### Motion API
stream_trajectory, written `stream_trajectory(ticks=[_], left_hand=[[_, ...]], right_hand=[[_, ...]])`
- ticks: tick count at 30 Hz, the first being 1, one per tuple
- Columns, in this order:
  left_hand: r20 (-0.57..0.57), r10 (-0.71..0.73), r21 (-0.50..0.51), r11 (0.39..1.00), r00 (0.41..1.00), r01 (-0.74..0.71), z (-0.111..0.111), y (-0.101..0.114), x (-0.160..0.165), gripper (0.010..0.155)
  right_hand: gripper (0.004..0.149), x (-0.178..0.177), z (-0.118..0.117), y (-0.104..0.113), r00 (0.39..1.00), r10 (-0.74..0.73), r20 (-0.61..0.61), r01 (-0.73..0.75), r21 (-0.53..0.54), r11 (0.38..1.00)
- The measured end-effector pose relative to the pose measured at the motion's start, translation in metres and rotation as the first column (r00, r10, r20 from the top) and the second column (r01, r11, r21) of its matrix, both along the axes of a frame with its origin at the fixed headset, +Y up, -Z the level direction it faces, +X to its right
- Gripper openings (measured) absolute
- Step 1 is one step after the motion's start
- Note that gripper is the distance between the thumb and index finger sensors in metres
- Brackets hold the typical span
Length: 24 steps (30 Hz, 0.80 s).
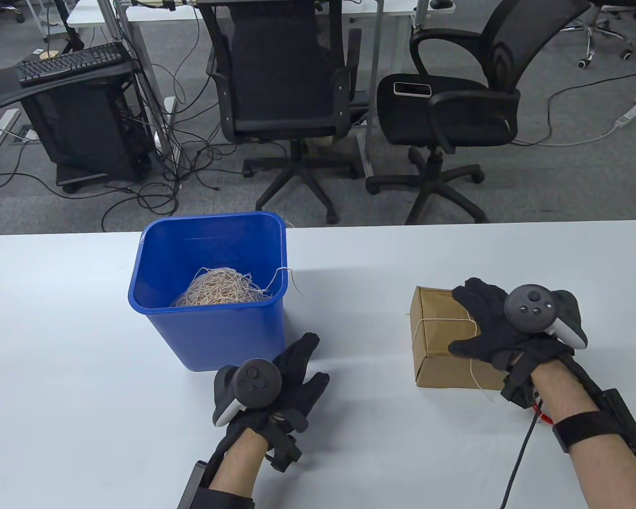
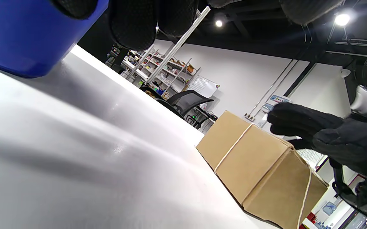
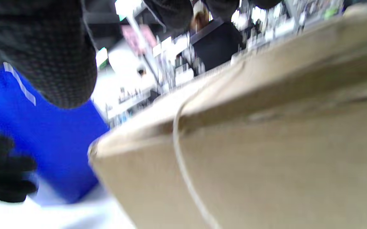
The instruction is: Cut the packaging cotton rope with scissors
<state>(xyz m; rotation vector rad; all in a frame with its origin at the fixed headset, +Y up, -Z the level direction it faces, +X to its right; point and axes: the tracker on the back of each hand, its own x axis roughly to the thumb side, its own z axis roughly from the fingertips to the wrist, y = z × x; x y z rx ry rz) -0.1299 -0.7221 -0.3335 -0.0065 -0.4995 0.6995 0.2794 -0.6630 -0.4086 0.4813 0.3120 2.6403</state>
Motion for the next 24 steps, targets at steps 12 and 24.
stream_trajectory(ticks=[12,24], left_hand=[[-0.006,-0.021,-0.018,1.0,1.0,0.021,-0.002,0.004,-0.002,0.075],[-0.026,-0.015,-0.029,0.999,1.0,0.014,-0.003,0.002,-0.007,0.076]], right_hand=[[0.13,-0.037,-0.039,-0.016,0.946,0.293,-0.139,-0.321,-0.266,0.909],[0.14,-0.045,-0.046,-0.027,0.924,0.323,-0.203,-0.367,-0.241,0.899]])
